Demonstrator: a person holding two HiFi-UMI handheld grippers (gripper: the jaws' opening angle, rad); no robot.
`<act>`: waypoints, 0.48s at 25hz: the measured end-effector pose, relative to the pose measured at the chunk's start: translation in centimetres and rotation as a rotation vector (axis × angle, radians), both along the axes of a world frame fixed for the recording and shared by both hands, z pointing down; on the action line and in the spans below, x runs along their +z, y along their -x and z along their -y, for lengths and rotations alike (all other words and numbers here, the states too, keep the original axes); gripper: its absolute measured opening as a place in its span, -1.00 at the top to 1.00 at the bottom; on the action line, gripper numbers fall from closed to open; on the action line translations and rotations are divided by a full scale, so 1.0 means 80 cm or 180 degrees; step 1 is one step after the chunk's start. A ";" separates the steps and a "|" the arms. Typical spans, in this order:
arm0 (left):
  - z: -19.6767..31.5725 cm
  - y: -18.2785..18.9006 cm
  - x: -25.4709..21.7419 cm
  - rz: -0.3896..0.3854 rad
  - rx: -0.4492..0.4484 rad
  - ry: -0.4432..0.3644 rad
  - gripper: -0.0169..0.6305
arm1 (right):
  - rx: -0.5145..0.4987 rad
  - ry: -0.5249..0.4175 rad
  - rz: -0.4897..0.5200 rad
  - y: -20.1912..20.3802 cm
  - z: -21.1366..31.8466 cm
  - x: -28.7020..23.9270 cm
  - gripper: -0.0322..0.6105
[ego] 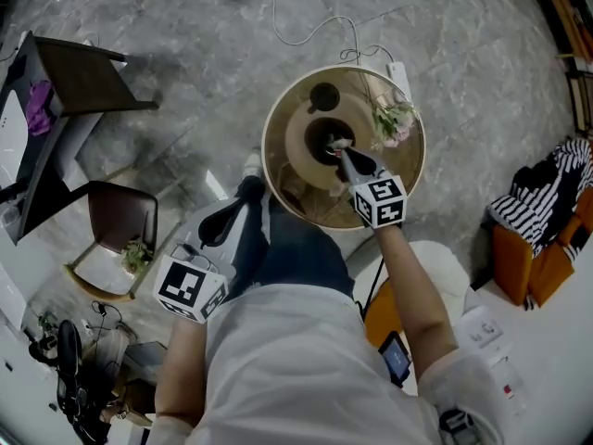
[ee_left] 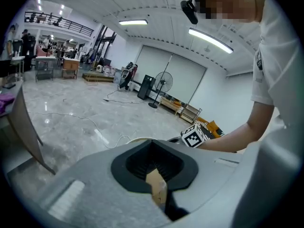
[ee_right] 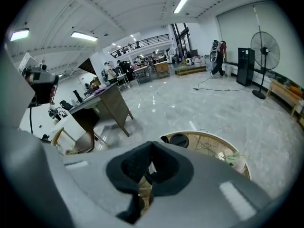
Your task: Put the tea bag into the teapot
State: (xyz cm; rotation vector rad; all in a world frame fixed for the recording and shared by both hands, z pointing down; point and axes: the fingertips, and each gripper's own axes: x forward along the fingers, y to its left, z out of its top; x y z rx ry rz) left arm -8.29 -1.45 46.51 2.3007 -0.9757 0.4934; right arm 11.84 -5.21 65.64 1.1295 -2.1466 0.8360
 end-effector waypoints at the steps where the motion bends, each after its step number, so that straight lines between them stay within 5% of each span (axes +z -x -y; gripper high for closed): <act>1: -0.003 0.000 0.003 -0.0002 -0.0013 0.0022 0.93 | -0.0031 0.0034 -0.0010 0.001 -0.001 0.009 0.89; 12: -0.034 0.002 0.014 0.0050 -0.0088 0.0170 0.92 | -0.0258 0.0331 -0.0153 0.008 -0.004 0.072 0.89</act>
